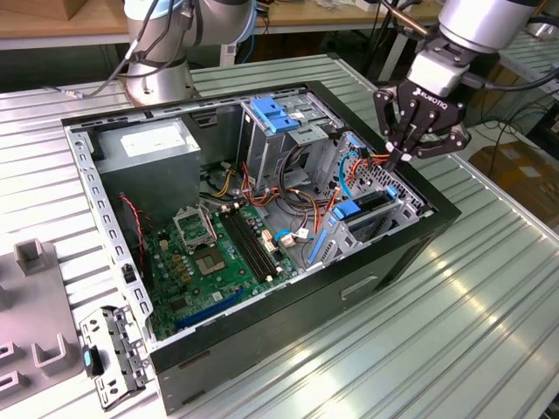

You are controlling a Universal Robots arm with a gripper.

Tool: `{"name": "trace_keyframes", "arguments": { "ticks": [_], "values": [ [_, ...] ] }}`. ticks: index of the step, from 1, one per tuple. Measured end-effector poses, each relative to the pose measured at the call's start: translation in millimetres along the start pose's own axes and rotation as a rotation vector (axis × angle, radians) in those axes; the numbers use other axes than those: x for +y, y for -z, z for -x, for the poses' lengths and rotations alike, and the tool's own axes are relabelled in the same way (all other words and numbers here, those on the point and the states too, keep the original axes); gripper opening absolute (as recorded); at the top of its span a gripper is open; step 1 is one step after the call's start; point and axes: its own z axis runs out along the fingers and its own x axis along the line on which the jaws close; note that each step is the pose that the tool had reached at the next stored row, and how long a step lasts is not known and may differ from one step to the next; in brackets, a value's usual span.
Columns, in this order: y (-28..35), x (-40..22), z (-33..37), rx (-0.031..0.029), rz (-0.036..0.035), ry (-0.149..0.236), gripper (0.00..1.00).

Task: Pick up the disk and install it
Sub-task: 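Insert the first disk wire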

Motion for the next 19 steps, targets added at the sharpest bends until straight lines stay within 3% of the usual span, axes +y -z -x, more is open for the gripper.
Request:
{"name": "trace_keyframes", "arguments": {
  "ticks": [4,15,19],
  "values": [
    [0.1,-10.6,-1.7,0.0001,0.0,0.012,0.11],
    [3.2,-13.5,0.1,0.0015,0.0002,0.084,0.11],
    [3.3,-24.2,1.0,0.0016,0.0001,0.097,0.11]
  ]
}}
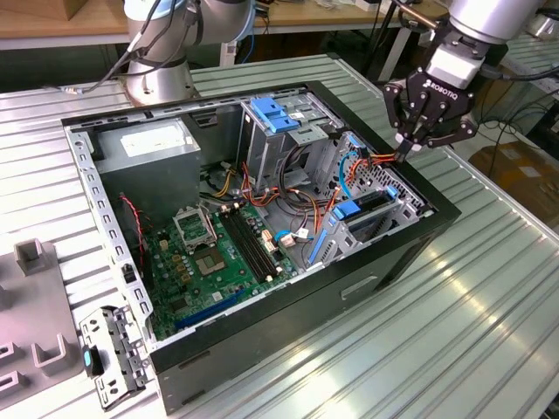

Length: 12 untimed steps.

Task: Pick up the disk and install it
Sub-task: 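Insert the first disk wire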

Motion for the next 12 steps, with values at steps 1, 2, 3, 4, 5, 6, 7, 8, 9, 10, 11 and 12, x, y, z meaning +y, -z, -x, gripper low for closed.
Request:
{"name": "trace_keyframes", "arguments": {
  "ticks": [1,2,3,4,5,6,7,8,9,10,11,12],
  "values": [
    [0.1,-2.5,0.0,0.0001,0.0,0.002,0.11],
    [0.1,-4.3,0.1,0.0002,0.0001,0.003,0.11],
    [0.2,-6.4,0.3,0.0003,0.0001,0.005,0.11],
    [0.2,-8.3,0.5,0.0002,0.0001,0.007,0.11],
    [0.2,-10.6,0.9,0.0002,0.0,0.008,0.11],
    [0.2,-12.6,1.2,0.0002,0.0001,0.009,0.11],
    [0.3,-16.0,1.8,0.0002,0.0001,0.013,0.11],
    [0.3,-17.8,2.2,0.0003,0.0,0.015,0.18],
    [0.3,-19.9,2.6,0.0004,0.0,0.018,0.18],
    [0.3,-22.8,3.4,0.0004,0.0,0.023,0.19],
    [0.3,-24.3,4.0,0.0006,0.0001,0.031,0.25],
    [0.1,-25.1,4.4,0.0006,0.0,0.039,0.25]
  ]
}}
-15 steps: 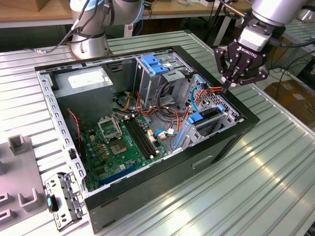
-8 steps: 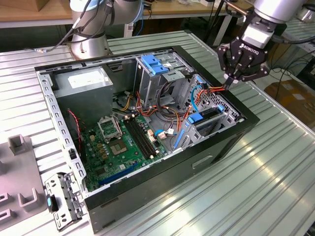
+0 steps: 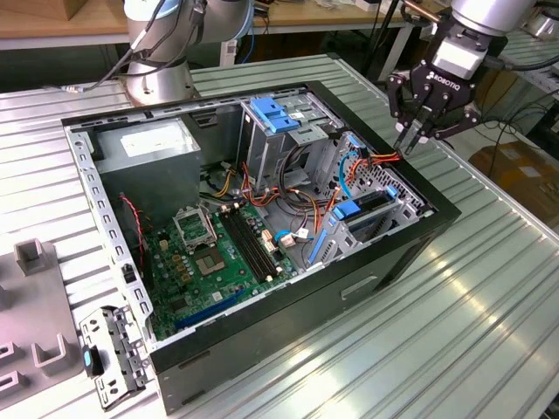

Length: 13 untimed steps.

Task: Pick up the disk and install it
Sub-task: 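Insert the first disk wire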

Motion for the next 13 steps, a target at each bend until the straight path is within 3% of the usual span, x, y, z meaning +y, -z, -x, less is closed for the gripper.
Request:
{"name": "trace_keyframes", "arguments": {
  "ticks": [3,4,9,13],
  "values": [
    [-0.1,-1.4,0.2,0.0006,0.0001,0.032,0.27],
    [-0.2,-1.6,0.2,0.0009,0.0001,0.049,0.33],
    [-3.6,-1.8,0.2,0.0034,-0.0001,0.234,0.33],
    [-7.2,-1.9,0.2,0.0056,-0.001,0.334,0.33]
  ]
}}
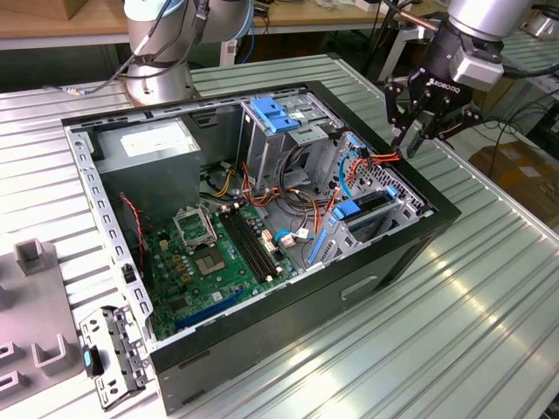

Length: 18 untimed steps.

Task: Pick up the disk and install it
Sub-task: 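Insert the first disk wire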

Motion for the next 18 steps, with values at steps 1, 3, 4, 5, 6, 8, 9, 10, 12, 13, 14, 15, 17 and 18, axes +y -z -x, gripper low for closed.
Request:
{"name": "trace_keyframes", "arguments": {
  "ticks": [1,3,4,5,6,8,9,10,12,13,14,15,17,18],
  "values": [
    [-0.7,0.0,0.0,0.0003,-0.0002,0.017,0.33],
    [-2.2,0.0,0.0,0.0011,-0.0004,0.054,0.33],
    [-3.4,-0.1,0.0,0.0017,-0.0006,0.084,0.33],
    [-5.2,-0.1,0.0,0.0027,-0.0011,0.13,0.33],
    [-6.4,-0.1,0.0,0.0034,-0.0014,0.16,0.33],
    [-7.9,-0.1,0.0,0.0042,-0.0019,0.192,0.33],
    [-8.9,-0.1,0.0,0.0045,-0.0019,0.206,0.33],
    [-9.0,-0.1,0.0,0.0047,-0.0018,0.211,0.33],
    [-6.8,0.2,0.2,0.0047,-0.0019,0.214,0.25],
    [-5.5,0.2,0.2,0.0046,-0.002,0.214,0.25],
    [-3.5,0.2,0.2,0.0045,-0.0021,0.214,0.18],
    [-1.8,0.2,0.2,0.0046,-0.002,0.214,0.16],
    [-1.1,0.2,0.2,0.0044,-0.0022,0.214,0.16],
    [-1.0,0.2,0.2,0.0045,-0.0021,0.214,0.16]
  ]
}}
